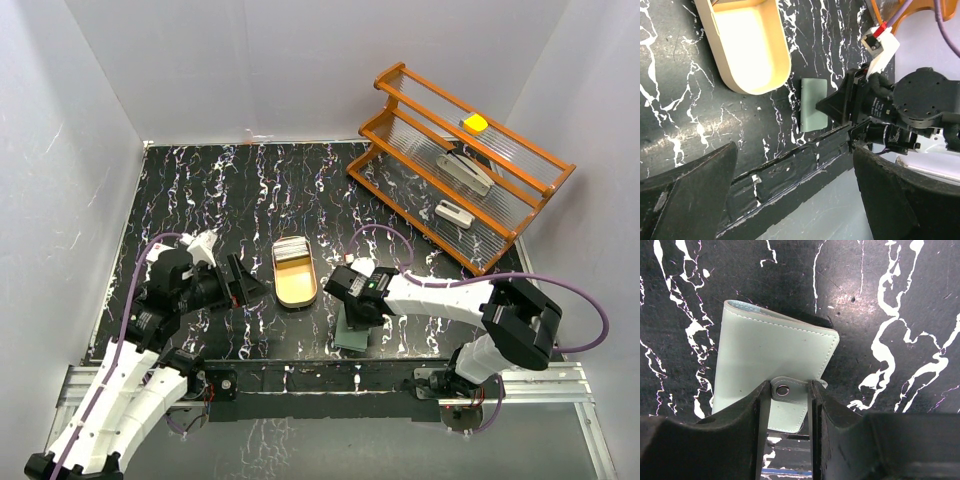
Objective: Put the credit cards into the card holder
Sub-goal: Open the card holder at the center of the board.
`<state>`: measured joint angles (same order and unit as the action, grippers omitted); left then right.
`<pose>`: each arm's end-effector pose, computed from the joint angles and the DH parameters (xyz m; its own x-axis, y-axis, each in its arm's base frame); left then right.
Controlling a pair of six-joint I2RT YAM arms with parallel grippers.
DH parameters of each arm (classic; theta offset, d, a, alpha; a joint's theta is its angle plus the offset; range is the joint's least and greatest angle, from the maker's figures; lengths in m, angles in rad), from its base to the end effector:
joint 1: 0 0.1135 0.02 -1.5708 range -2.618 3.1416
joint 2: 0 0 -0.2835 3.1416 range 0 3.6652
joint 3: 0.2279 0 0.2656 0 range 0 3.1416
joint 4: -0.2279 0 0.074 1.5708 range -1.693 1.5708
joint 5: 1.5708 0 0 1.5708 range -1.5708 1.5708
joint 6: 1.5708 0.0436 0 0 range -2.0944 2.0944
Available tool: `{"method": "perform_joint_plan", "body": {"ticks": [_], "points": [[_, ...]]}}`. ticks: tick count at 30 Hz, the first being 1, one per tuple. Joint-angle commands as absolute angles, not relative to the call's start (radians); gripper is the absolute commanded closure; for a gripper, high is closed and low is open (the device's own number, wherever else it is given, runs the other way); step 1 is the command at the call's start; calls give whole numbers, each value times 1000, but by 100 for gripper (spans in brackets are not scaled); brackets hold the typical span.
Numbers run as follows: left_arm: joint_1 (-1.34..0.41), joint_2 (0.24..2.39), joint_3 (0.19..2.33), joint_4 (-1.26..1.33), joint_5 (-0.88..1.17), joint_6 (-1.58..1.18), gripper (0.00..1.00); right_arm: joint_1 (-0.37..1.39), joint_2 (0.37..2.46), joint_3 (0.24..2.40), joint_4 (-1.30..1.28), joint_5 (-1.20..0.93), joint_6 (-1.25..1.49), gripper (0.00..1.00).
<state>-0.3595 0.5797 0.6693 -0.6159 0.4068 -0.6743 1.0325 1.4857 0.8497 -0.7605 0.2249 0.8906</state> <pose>0.1191 -0.0632 0.2944 -0.7690 -0.3235 -0.5513 0.2090 0.6879 -0.6951 0.1416 0.2182 0.1758 -0.9528 -0.1175 -0.2798 -0.1214 0.9926 -0.0033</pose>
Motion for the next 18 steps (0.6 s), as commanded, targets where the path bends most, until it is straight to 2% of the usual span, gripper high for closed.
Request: {"method": "perform_joint_plan", "body": {"ticks": [1, 6, 11, 18], "points": [[-364, 591, 643, -559, 444, -744, 1, 1038, 1503, 830, -740, 262, 898, 78], [-364, 698, 657, -617, 486, -687, 2, 1038, 1480, 858, -781, 295, 888, 80], [-364, 717, 687, -671, 451, -662, 2, 1039, 1457, 865, -791, 300, 886, 81], [-364, 732, 702, -684, 443, -676, 6, 1038, 1454, 864, -794, 304, 875, 96]]}}
